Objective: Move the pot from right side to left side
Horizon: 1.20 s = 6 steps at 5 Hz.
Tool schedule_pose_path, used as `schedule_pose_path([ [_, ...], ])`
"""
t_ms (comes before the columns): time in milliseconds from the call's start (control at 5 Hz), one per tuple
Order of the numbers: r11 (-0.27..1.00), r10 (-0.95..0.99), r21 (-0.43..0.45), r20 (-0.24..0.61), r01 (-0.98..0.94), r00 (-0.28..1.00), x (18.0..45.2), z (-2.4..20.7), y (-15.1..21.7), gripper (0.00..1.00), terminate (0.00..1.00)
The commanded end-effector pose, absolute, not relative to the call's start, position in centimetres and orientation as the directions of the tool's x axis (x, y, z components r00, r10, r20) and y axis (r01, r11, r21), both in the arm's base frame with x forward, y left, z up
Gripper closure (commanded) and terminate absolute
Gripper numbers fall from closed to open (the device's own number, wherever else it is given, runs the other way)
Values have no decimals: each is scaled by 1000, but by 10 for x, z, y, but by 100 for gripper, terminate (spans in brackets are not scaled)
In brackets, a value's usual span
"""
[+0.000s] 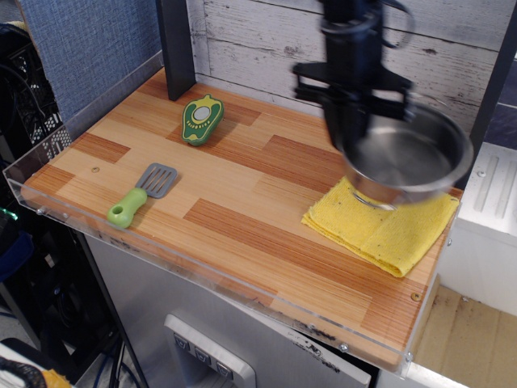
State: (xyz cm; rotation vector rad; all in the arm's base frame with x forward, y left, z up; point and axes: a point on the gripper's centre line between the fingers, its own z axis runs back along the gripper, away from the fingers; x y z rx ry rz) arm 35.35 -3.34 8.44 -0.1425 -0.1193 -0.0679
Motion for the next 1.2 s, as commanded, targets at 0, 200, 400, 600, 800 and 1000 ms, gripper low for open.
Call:
schedule_pose_path([
  [0, 999, 31, -34, 128, -27, 991, 361, 90, 48, 100, 0],
  [200, 999, 38, 12, 102, -39, 994, 361, 78, 69, 100, 0],
  [400, 998, 50, 37, 72, -52, 996, 359, 66, 83, 100, 0],
  [600, 996, 54, 61, 71, -58, 996, 360, 61, 90, 100, 0],
  [800, 993, 51, 102, 50, -56, 997, 362, 46, 101, 100, 0],
  [1000, 990, 57, 130, 44, -62, 997, 365, 36, 112, 100, 0],
])
